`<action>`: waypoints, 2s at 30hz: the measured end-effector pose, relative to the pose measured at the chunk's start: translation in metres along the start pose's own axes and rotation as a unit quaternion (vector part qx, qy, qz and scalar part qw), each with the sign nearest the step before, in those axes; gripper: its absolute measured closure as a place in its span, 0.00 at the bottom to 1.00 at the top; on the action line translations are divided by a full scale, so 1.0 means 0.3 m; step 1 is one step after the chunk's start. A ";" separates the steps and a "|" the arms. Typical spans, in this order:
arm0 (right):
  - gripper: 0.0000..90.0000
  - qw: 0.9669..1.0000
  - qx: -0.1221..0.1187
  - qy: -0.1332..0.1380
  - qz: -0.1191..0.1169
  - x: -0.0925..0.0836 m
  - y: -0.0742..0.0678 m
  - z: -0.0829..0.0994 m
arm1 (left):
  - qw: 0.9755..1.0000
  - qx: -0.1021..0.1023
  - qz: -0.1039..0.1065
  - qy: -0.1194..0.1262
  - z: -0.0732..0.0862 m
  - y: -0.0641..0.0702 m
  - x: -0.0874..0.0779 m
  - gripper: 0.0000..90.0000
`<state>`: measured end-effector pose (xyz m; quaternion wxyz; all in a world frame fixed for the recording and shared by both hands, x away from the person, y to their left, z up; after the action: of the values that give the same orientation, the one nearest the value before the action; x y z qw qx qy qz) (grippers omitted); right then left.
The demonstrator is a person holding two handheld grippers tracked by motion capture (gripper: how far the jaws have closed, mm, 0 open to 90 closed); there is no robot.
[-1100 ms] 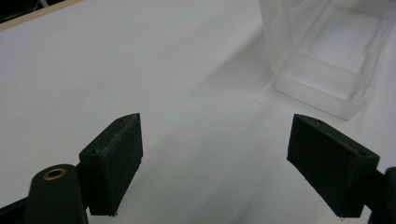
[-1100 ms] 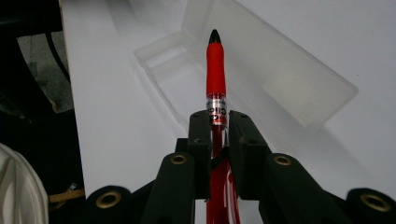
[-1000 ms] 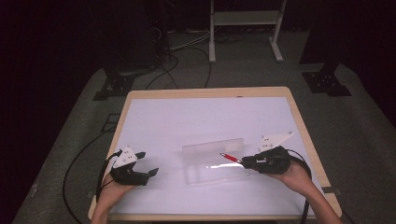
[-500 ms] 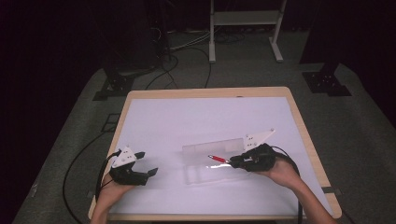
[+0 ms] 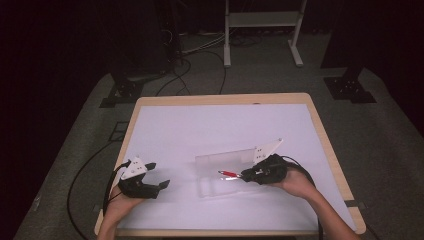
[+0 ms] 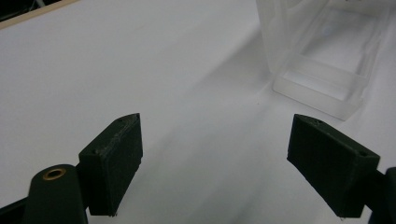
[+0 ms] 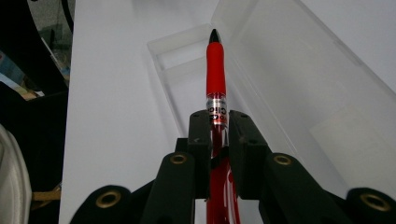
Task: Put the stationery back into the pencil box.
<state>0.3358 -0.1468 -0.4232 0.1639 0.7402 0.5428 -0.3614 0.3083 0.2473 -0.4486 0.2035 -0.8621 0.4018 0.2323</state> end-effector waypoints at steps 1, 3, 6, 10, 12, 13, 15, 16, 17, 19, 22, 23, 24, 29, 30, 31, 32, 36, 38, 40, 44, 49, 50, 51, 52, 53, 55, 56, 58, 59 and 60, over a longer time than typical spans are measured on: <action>0.88 1.000 -0.002 -0.002 -0.001 0.007 0.001 -0.001 | 1.000 0.000 0.000 0.001 -0.001 0.000 0.000 0.20; 0.88 1.000 -0.007 -0.007 -0.002 0.019 0.004 -0.003 | 1.000 -0.001 -0.001 0.001 0.000 -0.001 -0.001 0.20; 0.88 1.000 -0.006 -0.010 -0.007 0.038 0.009 -0.004 | 1.000 0.000 0.000 0.000 0.002 -0.001 -0.001 0.20; 0.88 1.000 -0.013 -0.022 -0.013 0.060 0.012 -0.005 | 1.000 0.001 -0.004 0.000 0.000 0.001 -0.002 0.20; 0.88 0.999 -0.012 -0.027 -0.014 0.069 0.015 -0.003 | 1.000 0.001 -0.006 -0.001 -0.002 -0.001 -0.006 0.20; 0.88 0.999 -0.013 -0.029 -0.016 0.074 0.016 -0.002 | 1.000 0.001 -0.007 0.001 -0.002 -0.001 -0.008 0.20; 0.88 0.999 -0.015 -0.033 -0.015 0.082 0.018 0.000 | 1.000 0.000 -0.008 0.004 -0.004 -0.002 -0.011 0.20; 0.88 0.999 -0.013 -0.033 -0.015 0.084 0.019 0.001 | 1.000 -0.001 -0.007 0.004 -0.004 -0.002 -0.011 0.20; 0.88 0.999 -0.011 -0.032 -0.017 0.087 0.021 0.002 | 1.000 -0.001 -0.007 0.003 -0.003 -0.002 -0.010 0.20; 0.88 0.999 -0.013 -0.035 -0.018 0.093 0.025 0.004 | 1.000 0.000 -0.008 0.002 -0.002 -0.002 -0.009 0.20; 0.88 0.999 -0.009 -0.039 -0.019 0.103 0.029 0.008 | 1.000 0.002 -0.006 0.001 -0.001 -0.001 -0.008 0.20; 0.88 0.999 -0.008 -0.041 -0.018 0.107 0.030 0.009 | 1.000 0.001 -0.005 0.001 -0.001 0.000 -0.007 0.20; 0.88 0.999 -0.012 -0.042 -0.019 0.111 0.032 0.010 | 1.000 0.001 -0.004 0.001 -0.002 0.001 -0.006 0.20; 0.88 0.999 -0.010 -0.047 -0.020 0.121 0.037 0.011 | 1.000 0.004 -0.002 0.001 -0.003 0.002 -0.001 0.20; 0.88 0.999 -0.008 -0.048 -0.018 0.122 0.039 0.012 | 1.000 0.004 -0.001 0.000 -0.004 0.002 0.000 0.20; 0.87 0.999 -0.008 -0.048 -0.018 0.123 0.042 0.013 | 1.000 0.004 -0.002 -0.001 -0.004 0.002 0.002 0.20; 0.87 0.999 -0.005 -0.048 -0.021 0.124 0.044 0.015 | 1.000 0.004 -0.001 -0.002 -0.003 0.003 0.004 0.20; 0.87 0.999 -0.004 -0.050 -0.021 0.134 0.047 0.019 | 1.000 0.006 0.001 -0.006 -0.002 0.005 0.007 0.20; 0.87 0.998 -0.004 -0.052 -0.022 0.139 0.050 0.021 | 1.000 0.005 0.001 -0.003 -0.003 0.004 0.006 0.20; 0.87 0.998 0.001 -0.053 -0.026 0.143 0.051 0.022 | 1.000 0.005 0.000 -0.004 -0.003 0.004 0.006 0.20; 0.87 0.998 0.004 -0.056 -0.026 0.151 0.056 0.026 | 1.000 0.005 -0.001 -0.008 0.002 0.003 0.008 0.20; 0.87 0.998 0.006 -0.054 -0.023 0.157 0.061 0.029 | 1.000 0.004 -0.001 -0.006 0.000 0.002 0.008 0.20; 0.87 0.998 0.006 -0.053 -0.023 0.158 0.060 0.030 | 1.000 0.005 -0.001 -0.006 0.000 0.002 0.008 0.20; 0.87 0.998 0.006 -0.055 -0.024 0.160 0.059 0.030 | 1.000 0.006 -0.001 -0.006 0.000 0.002 0.007 0.20; 0.87 0.998 0.006 -0.056 -0.026 0.162 0.057 0.030 | 1.000 0.005 -0.001 -0.006 0.001 0.002 0.007 0.20; 0.87 0.998 0.005 -0.056 -0.026 0.163 0.057 0.030 | 1.000 0.004 -0.002 -0.005 0.001 0.002 0.007 0.20; 0.87 0.998 0.006 -0.057 -0.026 0.165 0.057 0.030 | 1.000 0.004 -0.001 -0.004 0.001 0.002 0.007 0.20; 0.87 0.998 0.006 -0.056 -0.026 0.166 0.057 0.030 | 1.000 0.004 -0.001 -0.005 0.001 0.002 0.008 0.20; 0.87 0.998 0.006 -0.056 -0.026 0.166 0.059 0.031 | 1.000 0.005 -0.001 -0.005 0.000 0.002 0.007 0.20; 0.87 0.998 0.007 -0.057 -0.027 0.167 0.059 0.032 | 1.000 0.005 -0.001 -0.004 0.000 0.002 0.007 0.20; 0.87 0.998 0.006 -0.058 -0.027 0.169 0.060 0.033 | 1.000 0.005 -0.002 -0.004 -0.001 0.002 0.006 0.20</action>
<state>0.3565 -0.1247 -0.4688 0.1804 0.7044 0.5497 -0.4112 0.3089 0.2458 -0.4496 0.2103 -0.8607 0.4007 0.2331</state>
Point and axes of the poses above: each handheld gripper's, and its own axes: x roughly forward along the jaws, z roughly out of its underside, y roughly to its right, the point moved 2 cm from there along x, roughly forward along the jaws, and after that the axes turned 8 degrees about x, right-handed, at the moved point
